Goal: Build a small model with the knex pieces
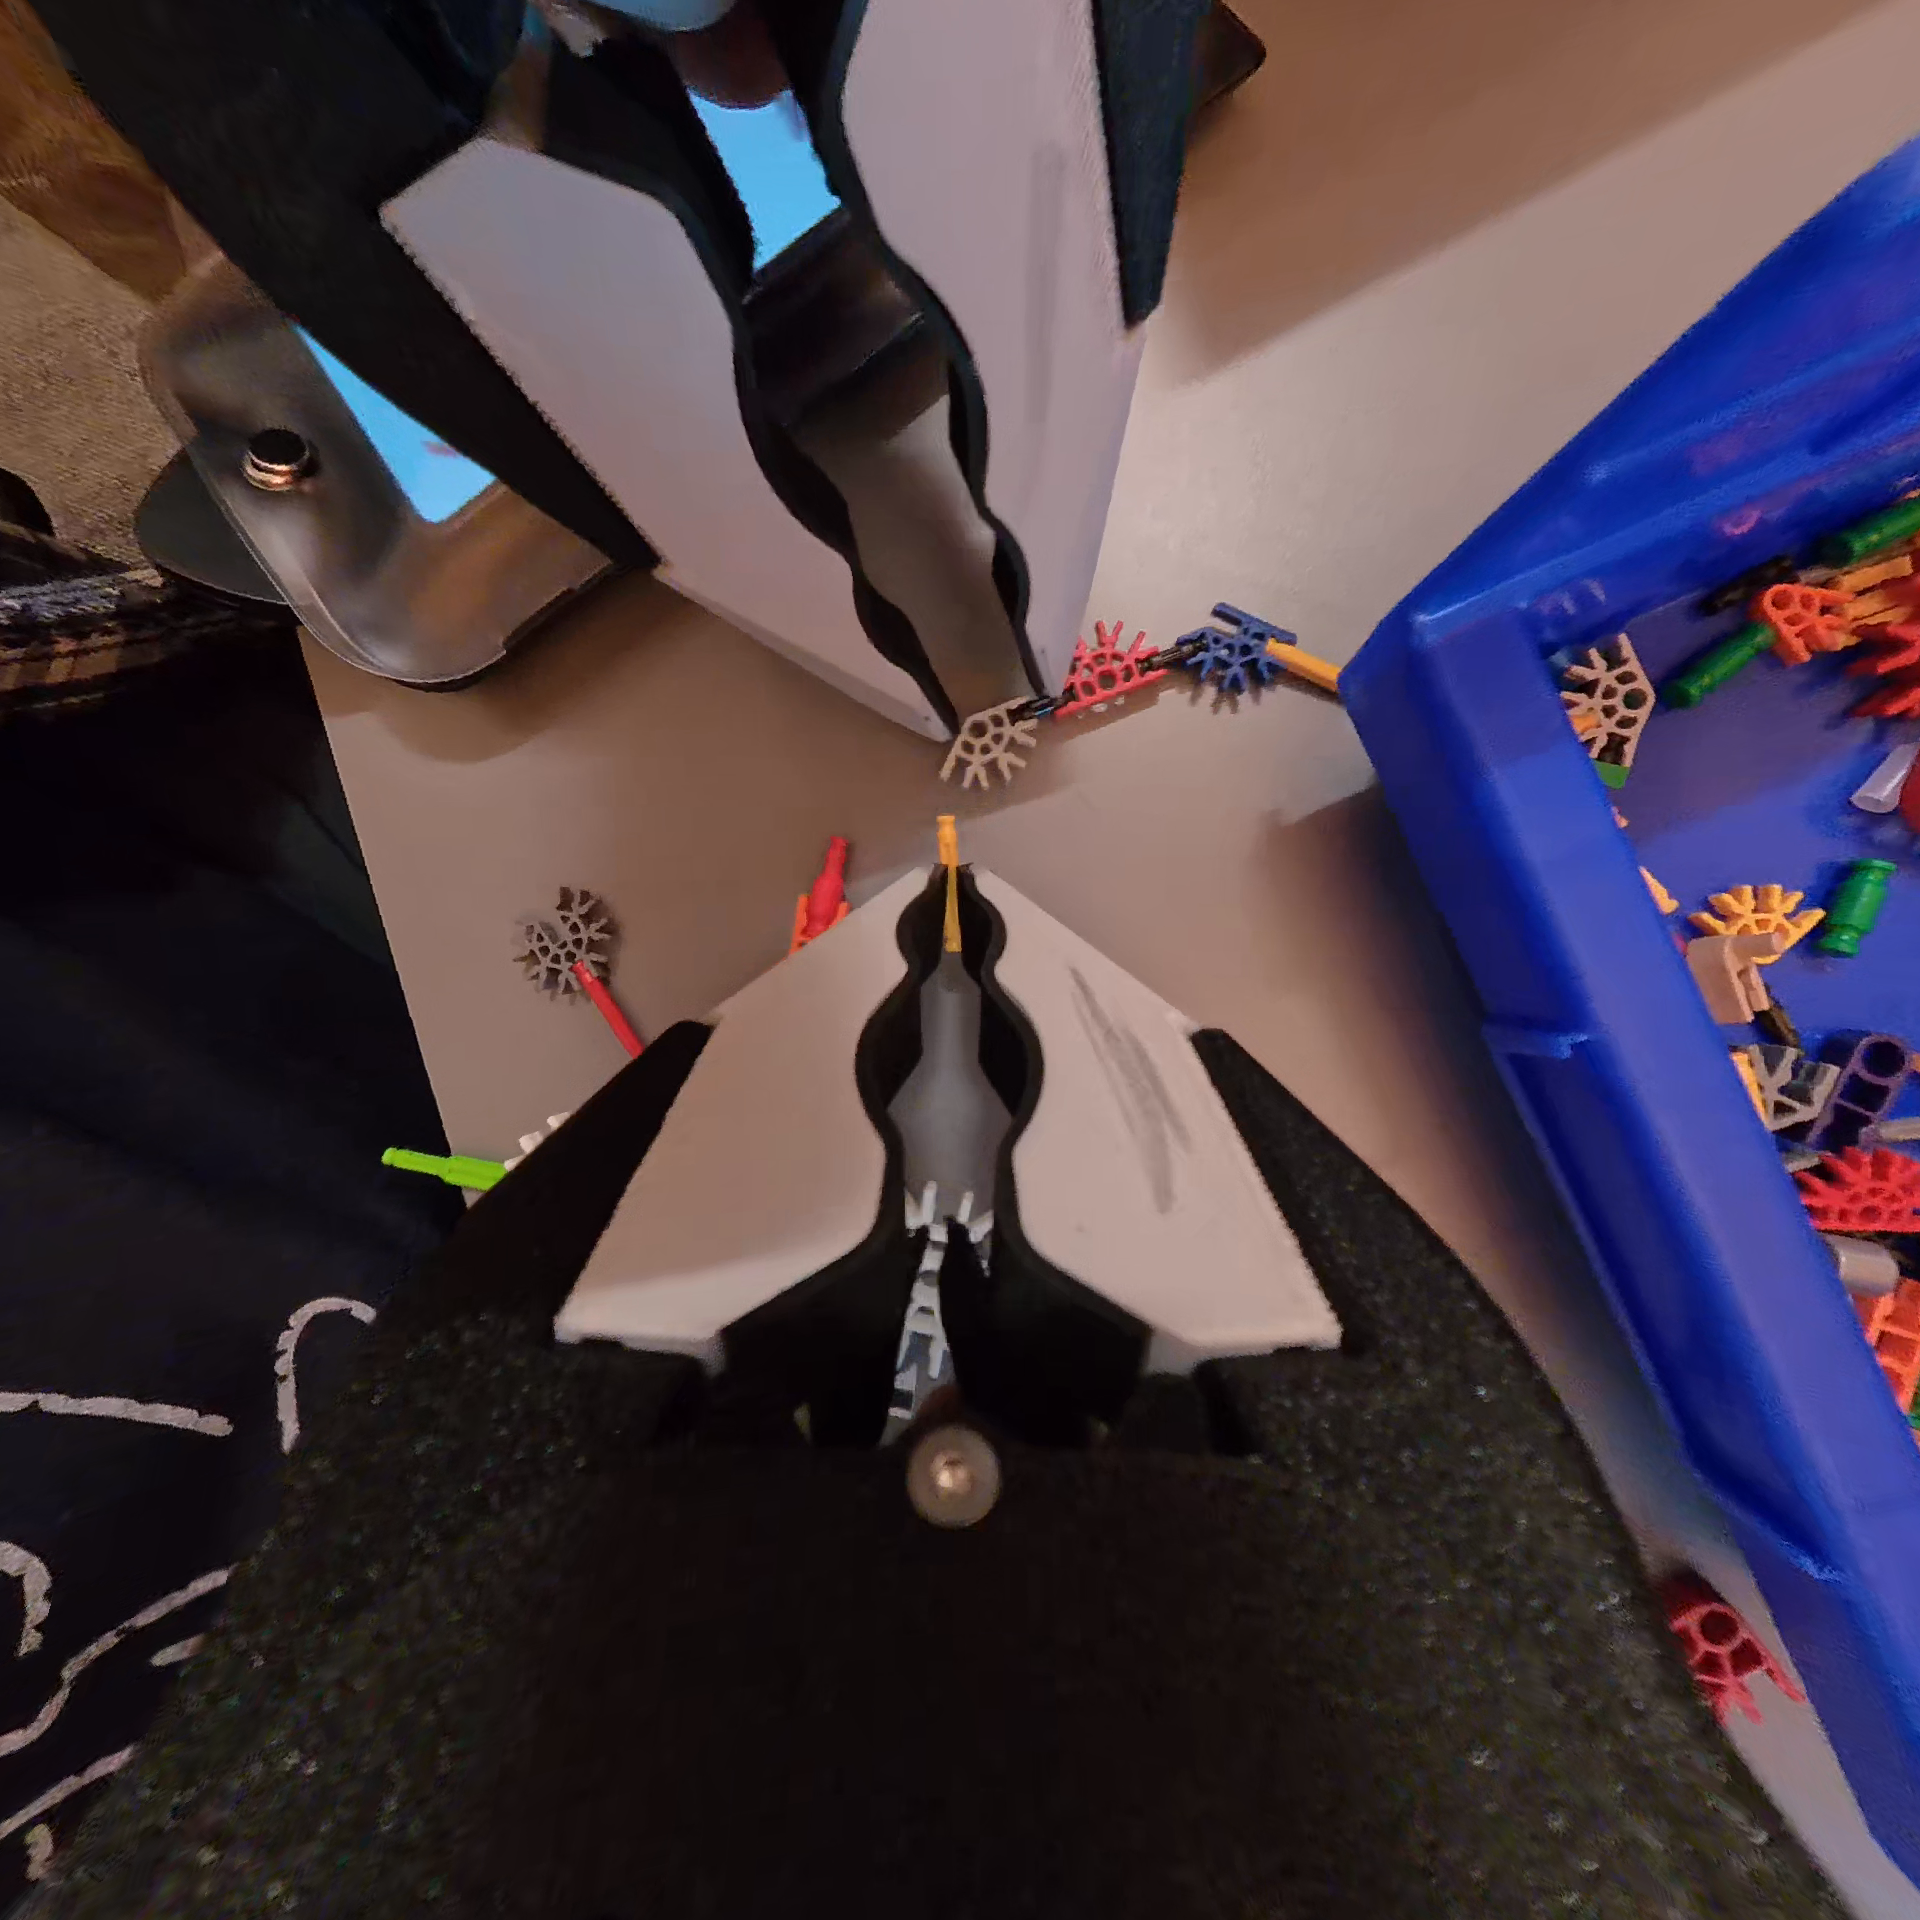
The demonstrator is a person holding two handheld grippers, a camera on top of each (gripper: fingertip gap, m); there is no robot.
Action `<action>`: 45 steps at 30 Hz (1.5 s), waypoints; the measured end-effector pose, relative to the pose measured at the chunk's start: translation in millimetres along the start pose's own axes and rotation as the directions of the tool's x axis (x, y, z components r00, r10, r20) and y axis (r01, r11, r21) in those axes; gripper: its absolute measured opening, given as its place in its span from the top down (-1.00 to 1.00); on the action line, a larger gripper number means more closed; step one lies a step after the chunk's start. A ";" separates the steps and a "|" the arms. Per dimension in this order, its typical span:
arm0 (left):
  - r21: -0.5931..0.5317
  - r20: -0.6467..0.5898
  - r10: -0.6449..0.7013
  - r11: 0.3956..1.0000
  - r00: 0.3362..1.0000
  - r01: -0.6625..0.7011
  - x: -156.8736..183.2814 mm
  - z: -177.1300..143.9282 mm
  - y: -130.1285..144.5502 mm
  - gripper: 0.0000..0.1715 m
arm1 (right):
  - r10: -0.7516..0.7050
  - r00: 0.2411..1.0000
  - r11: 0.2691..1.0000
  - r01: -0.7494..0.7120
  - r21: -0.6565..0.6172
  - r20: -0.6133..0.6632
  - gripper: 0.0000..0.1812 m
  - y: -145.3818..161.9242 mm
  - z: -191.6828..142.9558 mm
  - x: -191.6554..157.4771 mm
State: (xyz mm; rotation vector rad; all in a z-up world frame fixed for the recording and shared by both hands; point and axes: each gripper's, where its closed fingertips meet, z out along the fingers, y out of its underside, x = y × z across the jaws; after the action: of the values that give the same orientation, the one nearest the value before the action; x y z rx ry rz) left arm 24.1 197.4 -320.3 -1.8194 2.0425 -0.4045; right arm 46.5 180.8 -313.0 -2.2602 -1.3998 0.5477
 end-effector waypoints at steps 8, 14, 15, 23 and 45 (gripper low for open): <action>-0.008 -0.007 0.044 0.999 0.999 -0.044 -1.6 0.2 0.6 0.79 | 0.004 1.000 1.000 -0.004 -0.006 -0.004 0.99 2.5 0.4 -2.0; -0.012 -0.013 0.052 0.999 0.999 -0.053 -2.4 2.6 2.9 0.78 | 0.005 1.000 1.000 -0.005 -0.005 -0.005 0.99 0.3 1.6 -2.0; -0.015 -0.014 0.051 0.999 0.999 -0.052 -2.5 3.6 3.6 0.78 | 0.006 1.000 1.000 -0.006 -0.006 -0.006 0.99 0.3 1.8 -1.9; 0.013 0.001 0.019 1.000 1.000 -0.019 -3.9 7.4 -3.4 0.82 | 0.043 0.999 0.999 -0.043 -0.011 -0.014 0.99 4.2 3.4 1.5; 0.051 -0.014 -0.055 0.997 0.998 0.056 1.3 10.0 -11.1 0.85 | 0.136 0.990 0.991 -0.137 -0.006 -0.033 0.99 9.5 6.6 6.8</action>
State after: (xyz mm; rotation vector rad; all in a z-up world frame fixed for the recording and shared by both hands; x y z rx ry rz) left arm 38.3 195.1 -324.3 -1.8513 1.9751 -0.4808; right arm 52.8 184.1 -324.3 -2.3735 -1.2404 0.5463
